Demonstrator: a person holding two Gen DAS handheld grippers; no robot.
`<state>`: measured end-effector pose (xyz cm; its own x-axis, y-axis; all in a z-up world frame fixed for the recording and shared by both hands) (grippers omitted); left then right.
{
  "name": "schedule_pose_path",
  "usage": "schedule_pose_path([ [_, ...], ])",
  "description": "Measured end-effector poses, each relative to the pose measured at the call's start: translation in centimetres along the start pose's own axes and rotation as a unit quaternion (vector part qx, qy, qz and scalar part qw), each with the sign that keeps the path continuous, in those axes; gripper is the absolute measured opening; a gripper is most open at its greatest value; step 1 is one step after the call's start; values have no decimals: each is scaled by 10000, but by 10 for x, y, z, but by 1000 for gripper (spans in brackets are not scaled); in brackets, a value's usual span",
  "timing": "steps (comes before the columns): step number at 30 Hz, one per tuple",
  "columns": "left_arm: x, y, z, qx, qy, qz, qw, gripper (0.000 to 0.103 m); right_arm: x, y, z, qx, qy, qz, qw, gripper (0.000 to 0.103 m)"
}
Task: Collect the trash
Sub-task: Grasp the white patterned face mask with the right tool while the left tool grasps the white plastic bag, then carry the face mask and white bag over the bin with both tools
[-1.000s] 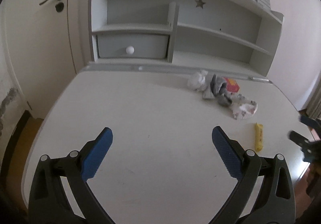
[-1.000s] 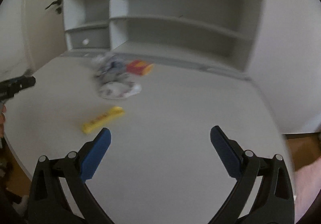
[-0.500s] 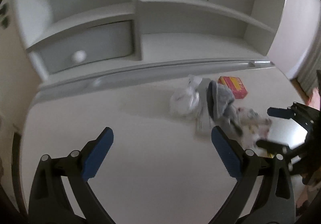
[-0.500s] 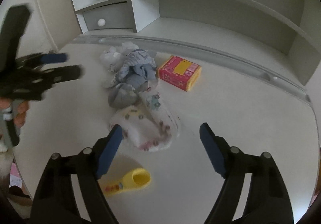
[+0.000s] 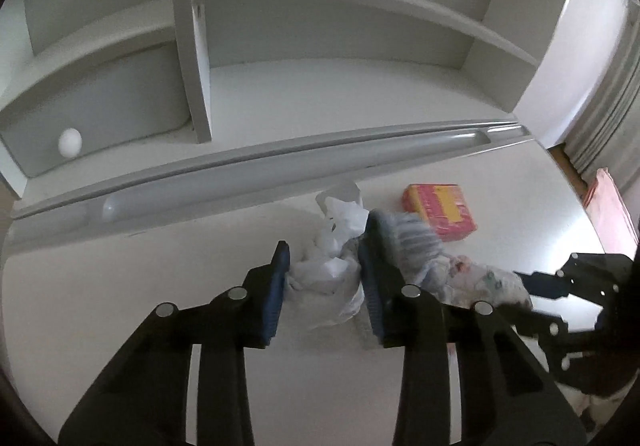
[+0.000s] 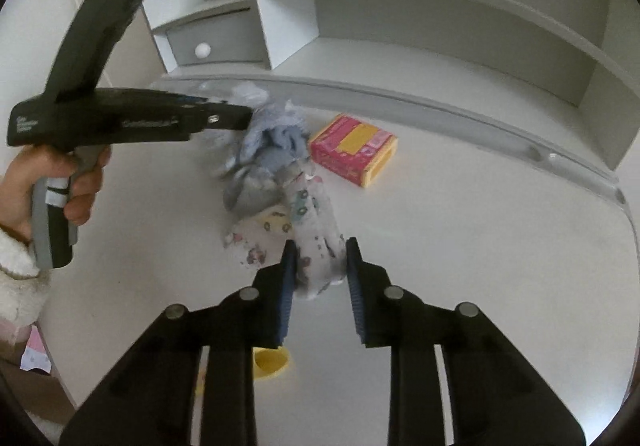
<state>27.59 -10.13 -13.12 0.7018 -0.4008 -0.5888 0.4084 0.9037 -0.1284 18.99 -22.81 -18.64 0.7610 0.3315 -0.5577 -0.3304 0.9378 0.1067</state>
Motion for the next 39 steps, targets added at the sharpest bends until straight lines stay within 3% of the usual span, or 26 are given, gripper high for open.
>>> schedule_pose_path([
  [11, -54, -7, 7, -88, -455, 164, 9988, 33, -76, -44, 31, 466, -968, -637, 9922, 24],
  [13, -64, -7, 2, -101, -472, 185, 9987, 32, -79, -44, 25, 592, -952, -607, 9918, 24],
  [17, -72, -24, -9, 64, -417, 106, 9991, 32, -63, -36, -13, 615, -470, -655, 9948, 24],
  [23, -98, -64, -2, 203, -658, -73, 9976, 32, -96, -42, -9, 797, -748, -714, 9914, 24],
  [28, -110, -179, -2, 690, -843, -886, 9901, 32, -179, -79, -10, 1148, -1330, -1135, 9779, 24],
  [31, -114, -277, -12, 1019, -847, -1620, 9779, 32, -259, -130, -38, 1505, -1646, -1836, 9574, 24],
  [34, -123, -384, -40, 1567, -740, -2370, 9559, 32, -327, -180, -84, 1906, -1745, -2513, 9328, 24],
  [35, -127, -429, -59, 1819, -649, -2651, 9447, 32, -351, -199, -106, 2059, -1730, -2781, 9221, 24],
  [37, -127, -476, -87, 2104, -486, -2926, 9315, 32, -391, -238, -157, 2370, -1598, -3299, 8997, 24],
  [39, -118, -526, -133, 2306, -69, -3244, 9174, 32, -408, -265, -204, 2674, -1371, -3538, 8857, 24],
])
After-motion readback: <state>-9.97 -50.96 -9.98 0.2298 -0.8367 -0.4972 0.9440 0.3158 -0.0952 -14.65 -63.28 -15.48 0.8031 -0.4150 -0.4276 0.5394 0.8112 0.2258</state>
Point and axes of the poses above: each gripper's, at about its wrist camera, not at the fingertips, and x roughly the way its jaws point, y to its left, z to its top, the point moved 10 cm from there along x, roughly the way its jaws point, and after that the axes turned 15 degrees about -y, right-handed, at the moved point
